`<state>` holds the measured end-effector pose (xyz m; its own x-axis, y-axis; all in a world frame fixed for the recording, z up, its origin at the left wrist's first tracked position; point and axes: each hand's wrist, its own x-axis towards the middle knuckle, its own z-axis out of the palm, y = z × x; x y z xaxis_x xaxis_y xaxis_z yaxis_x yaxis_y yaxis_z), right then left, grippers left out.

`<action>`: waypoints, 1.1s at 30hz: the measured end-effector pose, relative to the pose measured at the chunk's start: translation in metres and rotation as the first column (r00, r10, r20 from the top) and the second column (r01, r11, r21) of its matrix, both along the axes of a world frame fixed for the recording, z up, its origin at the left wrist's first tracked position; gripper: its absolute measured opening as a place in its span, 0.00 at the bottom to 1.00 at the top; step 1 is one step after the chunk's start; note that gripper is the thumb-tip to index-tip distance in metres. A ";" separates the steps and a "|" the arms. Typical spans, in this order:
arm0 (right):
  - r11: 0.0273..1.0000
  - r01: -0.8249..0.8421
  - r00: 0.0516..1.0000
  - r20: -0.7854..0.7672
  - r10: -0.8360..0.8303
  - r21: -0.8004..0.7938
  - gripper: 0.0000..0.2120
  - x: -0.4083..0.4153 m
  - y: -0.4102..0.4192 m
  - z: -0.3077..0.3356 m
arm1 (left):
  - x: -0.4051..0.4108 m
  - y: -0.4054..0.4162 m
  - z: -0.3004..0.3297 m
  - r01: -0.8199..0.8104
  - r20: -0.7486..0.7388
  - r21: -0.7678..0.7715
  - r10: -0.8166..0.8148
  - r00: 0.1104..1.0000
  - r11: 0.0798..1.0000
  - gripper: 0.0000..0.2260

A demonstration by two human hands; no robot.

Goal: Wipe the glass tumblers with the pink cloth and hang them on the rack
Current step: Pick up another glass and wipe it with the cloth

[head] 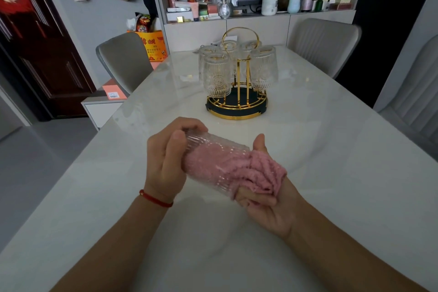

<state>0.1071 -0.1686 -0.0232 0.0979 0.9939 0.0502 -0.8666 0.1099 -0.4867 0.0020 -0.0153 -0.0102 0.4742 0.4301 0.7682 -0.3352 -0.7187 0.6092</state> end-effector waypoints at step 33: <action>0.742 0.664 0.708 0.242 -0.663 0.092 0.15 0.023 -0.020 0.050 | -0.003 0.024 -0.009 0.155 0.030 -0.944 -0.392 0.920 0.292 0.12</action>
<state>0.1303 -0.1884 0.0267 0.7168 0.6778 0.1639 -0.4238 0.6100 -0.6696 -0.0013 0.0091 -0.0190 0.7800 0.6103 -0.1384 -0.2000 0.4526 0.8690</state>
